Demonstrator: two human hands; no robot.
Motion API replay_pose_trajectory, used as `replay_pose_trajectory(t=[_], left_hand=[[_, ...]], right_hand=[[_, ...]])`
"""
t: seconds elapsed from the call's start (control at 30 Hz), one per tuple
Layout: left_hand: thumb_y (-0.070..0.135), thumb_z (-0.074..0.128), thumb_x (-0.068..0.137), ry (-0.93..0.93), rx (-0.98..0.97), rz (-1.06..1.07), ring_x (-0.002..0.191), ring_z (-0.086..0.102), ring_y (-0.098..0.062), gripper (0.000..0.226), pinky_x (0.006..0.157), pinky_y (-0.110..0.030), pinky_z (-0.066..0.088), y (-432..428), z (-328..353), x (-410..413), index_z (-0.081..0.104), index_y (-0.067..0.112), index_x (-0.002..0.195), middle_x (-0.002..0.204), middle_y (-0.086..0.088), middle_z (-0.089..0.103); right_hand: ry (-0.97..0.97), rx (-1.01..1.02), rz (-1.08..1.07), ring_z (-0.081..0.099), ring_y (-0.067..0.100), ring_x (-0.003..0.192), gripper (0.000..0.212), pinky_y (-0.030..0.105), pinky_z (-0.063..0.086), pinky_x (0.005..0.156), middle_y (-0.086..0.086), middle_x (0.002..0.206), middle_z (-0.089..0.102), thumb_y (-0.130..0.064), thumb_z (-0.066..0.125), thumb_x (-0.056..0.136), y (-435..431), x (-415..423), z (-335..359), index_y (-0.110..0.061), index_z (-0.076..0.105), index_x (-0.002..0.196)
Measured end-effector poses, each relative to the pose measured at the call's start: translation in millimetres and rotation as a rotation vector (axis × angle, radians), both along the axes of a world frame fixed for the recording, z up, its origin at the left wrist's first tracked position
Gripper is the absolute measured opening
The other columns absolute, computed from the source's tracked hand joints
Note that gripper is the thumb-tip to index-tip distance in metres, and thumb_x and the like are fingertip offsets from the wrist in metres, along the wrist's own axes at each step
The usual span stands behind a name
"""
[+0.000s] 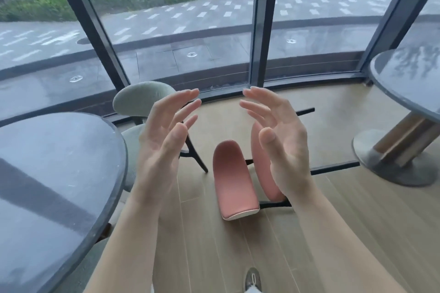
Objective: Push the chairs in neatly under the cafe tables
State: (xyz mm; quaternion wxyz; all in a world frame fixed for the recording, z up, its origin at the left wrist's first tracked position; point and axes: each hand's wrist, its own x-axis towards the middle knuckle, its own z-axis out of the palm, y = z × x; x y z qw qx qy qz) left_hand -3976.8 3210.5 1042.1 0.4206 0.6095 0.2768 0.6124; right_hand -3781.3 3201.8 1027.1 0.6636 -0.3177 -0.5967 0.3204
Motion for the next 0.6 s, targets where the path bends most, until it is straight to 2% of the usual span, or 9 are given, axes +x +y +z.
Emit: replay_pose_trajectory(t=[0.1,0.23,0.37,0.5,0.6], left_hand=[[0.070,0.072,0.089,0.022,-0.011,0.015,0.144,0.056,-0.034,0.055,0.120,-0.053,0.044,53,-9,10,0.064,0.036,0.132,0.145,0.005,0.065],[0.071,0.073,0.087,0.026,-0.065,0.053,0.144,0.057,-0.035,0.068,0.120,-0.051,0.045,116,-19,14,0.059,0.026,0.135,0.147,-0.006,0.063],[0.070,0.075,0.086,-0.026,-0.121,0.087,0.143,0.058,-0.034,0.062,0.118,-0.048,0.046,177,-41,5,0.063,0.032,0.133,0.145,-0.008,0.064],[0.069,0.076,0.086,-0.082,-0.182,0.068,0.143,0.058,-0.033,0.055,0.117,-0.047,0.046,233,-94,-12,0.066,0.038,0.130,0.145,-0.004,0.065],[0.068,0.076,0.085,-0.112,-0.235,0.072,0.142,0.059,-0.030,0.058,0.115,-0.044,0.046,278,-164,-29,0.064,0.036,0.131,0.144,-0.001,0.066]], right_hand=[[0.019,-0.001,-0.004,0.064,0.028,0.132,0.079,0.047,0.048,0.116,0.008,0.144,0.062,-0.075,0.061,0.089,56,4,-10,-0.016,0.053,0.141],[0.033,-0.043,0.024,0.066,0.029,0.130,0.085,0.045,0.050,0.114,0.014,0.143,0.063,-0.074,0.061,0.089,123,-1,-21,-0.009,0.053,0.142],[0.010,-0.106,0.072,0.066,0.027,0.130,0.086,0.042,0.050,0.113,0.015,0.142,0.063,-0.075,0.061,0.088,186,-14,-38,-0.008,0.053,0.142],[-0.020,-0.189,0.074,0.066,0.028,0.130,0.082,0.042,0.050,0.113,0.010,0.141,0.065,-0.073,0.062,0.089,239,-33,-81,-0.012,0.053,0.142],[-0.043,-0.250,0.064,0.067,0.027,0.129,0.070,0.046,0.050,0.113,0.010,0.141,0.065,-0.066,0.067,0.091,281,-52,-147,-0.017,0.054,0.140]])
